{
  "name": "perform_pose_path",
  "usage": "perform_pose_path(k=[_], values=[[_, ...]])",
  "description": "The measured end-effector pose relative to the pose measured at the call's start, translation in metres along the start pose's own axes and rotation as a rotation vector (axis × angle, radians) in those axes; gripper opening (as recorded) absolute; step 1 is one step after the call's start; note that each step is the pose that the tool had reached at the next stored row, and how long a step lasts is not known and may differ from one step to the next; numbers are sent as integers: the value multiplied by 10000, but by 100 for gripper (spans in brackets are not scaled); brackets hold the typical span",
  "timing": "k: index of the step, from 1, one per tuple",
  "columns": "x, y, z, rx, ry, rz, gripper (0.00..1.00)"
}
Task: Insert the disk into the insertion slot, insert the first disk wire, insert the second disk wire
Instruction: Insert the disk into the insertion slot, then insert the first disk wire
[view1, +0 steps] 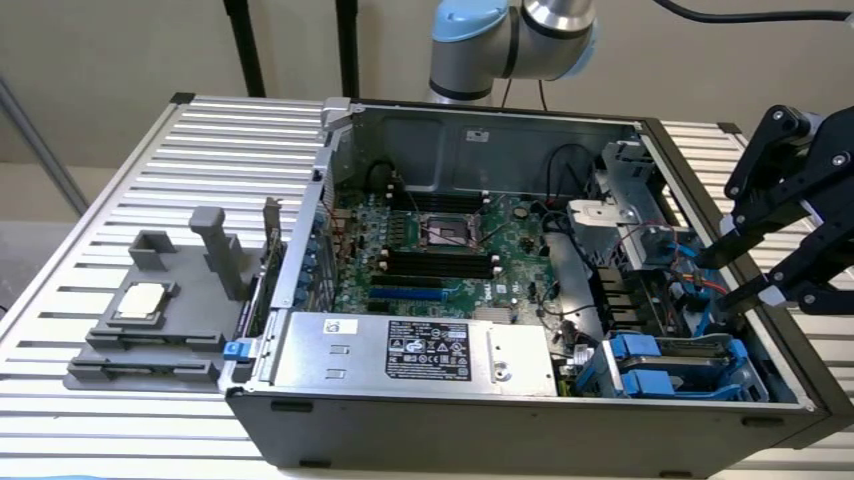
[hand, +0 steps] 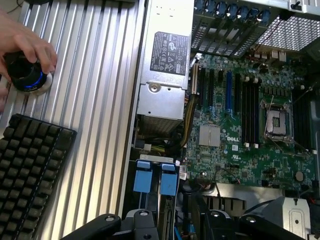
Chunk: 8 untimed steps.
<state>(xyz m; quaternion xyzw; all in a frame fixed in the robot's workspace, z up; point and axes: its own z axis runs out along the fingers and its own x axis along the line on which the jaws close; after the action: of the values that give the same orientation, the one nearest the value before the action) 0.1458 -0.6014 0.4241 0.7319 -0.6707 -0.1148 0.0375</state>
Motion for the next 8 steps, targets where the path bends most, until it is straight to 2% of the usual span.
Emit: perform_pose_path(k=[8], values=[[0, 0, 0, -1, -1, 0, 40]])
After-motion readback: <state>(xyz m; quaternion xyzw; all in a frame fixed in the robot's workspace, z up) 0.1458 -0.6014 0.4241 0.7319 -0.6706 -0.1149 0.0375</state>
